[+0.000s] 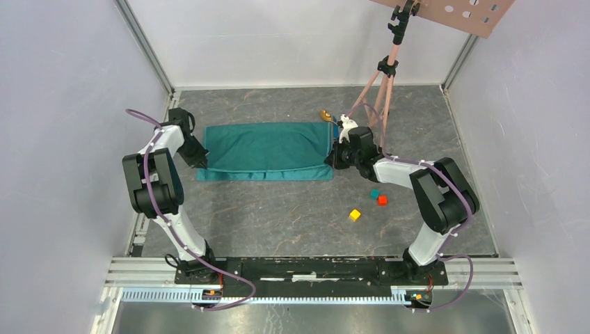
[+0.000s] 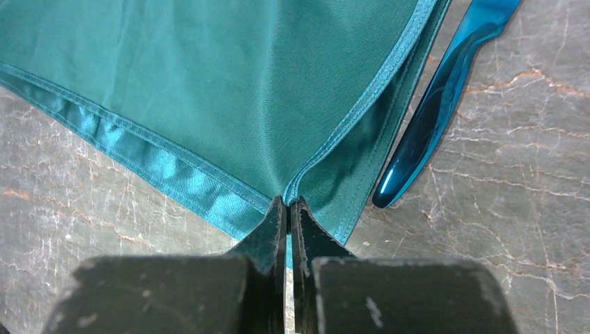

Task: Fold the napkin into a case and place the utensils inside
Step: Fold the rectangle-folded napkin at the center of the board, then smooth out the rectangle-folded napkin at the center of the board.

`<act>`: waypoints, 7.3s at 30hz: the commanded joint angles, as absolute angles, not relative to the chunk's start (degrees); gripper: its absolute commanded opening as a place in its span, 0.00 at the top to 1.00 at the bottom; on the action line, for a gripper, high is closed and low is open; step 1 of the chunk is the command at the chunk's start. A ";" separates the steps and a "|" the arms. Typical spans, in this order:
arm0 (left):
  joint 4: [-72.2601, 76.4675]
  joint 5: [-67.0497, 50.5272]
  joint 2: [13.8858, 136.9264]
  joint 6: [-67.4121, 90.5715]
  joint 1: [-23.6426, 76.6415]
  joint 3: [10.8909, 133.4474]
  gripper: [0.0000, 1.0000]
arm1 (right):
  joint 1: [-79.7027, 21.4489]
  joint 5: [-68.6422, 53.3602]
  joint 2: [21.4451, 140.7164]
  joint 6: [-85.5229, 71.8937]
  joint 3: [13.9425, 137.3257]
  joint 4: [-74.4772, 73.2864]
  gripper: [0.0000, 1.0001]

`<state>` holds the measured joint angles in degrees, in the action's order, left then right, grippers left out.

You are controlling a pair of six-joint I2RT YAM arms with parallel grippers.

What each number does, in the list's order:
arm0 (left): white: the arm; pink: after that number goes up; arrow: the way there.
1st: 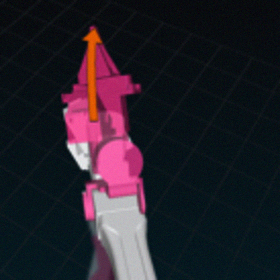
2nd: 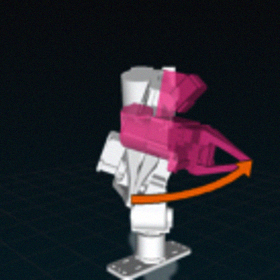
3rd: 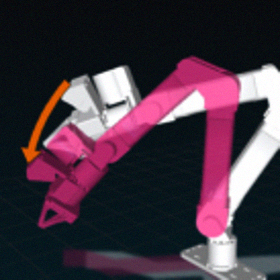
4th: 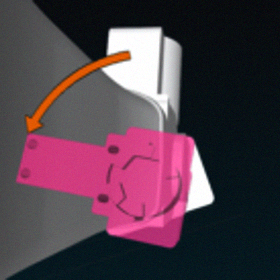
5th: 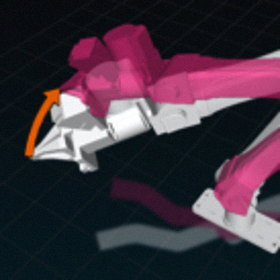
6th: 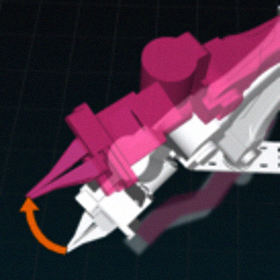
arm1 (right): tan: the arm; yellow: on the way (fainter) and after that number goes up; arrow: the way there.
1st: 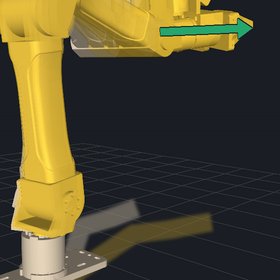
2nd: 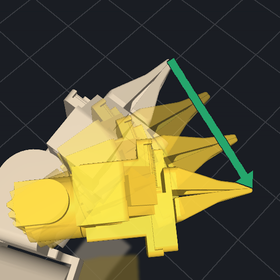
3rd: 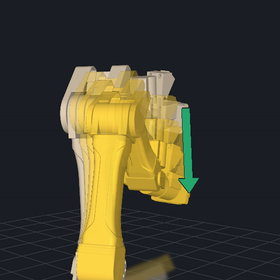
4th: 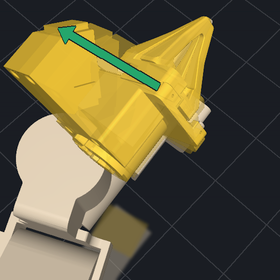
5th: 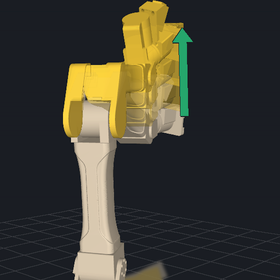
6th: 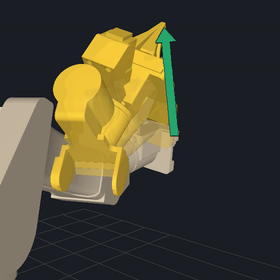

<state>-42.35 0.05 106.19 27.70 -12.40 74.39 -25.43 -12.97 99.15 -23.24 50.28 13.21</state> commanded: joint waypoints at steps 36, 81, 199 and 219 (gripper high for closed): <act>-46.25 6.94 95.04 25.96 -12.57 66.88 0.98 | -26.86 -17.56 91.34 -26.59 45.50 17.38 1.00; -46.14 7.01 90.84 27.42 -12.56 59.34 0.98 | -27.50 -17.11 88.22 -25.40 41.62 15.58 1.00; -25.15 -13.29 103.80 34.58 -17.25 81.36 0.00 | -24.02 -15.23 126.71 -16.44 101.77 -12.25 0.07; -31.17 -13.36 102.63 30.38 -17.00 66.23 0.00 | -31.02 -23.68 110.62 -17.12 68.35 -0.39 0.03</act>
<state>-29.61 -17.78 101.95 32.97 -17.02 67.11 -31.73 -22.33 113.30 -17.89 71.44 -4.27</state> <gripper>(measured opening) 0.996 0.975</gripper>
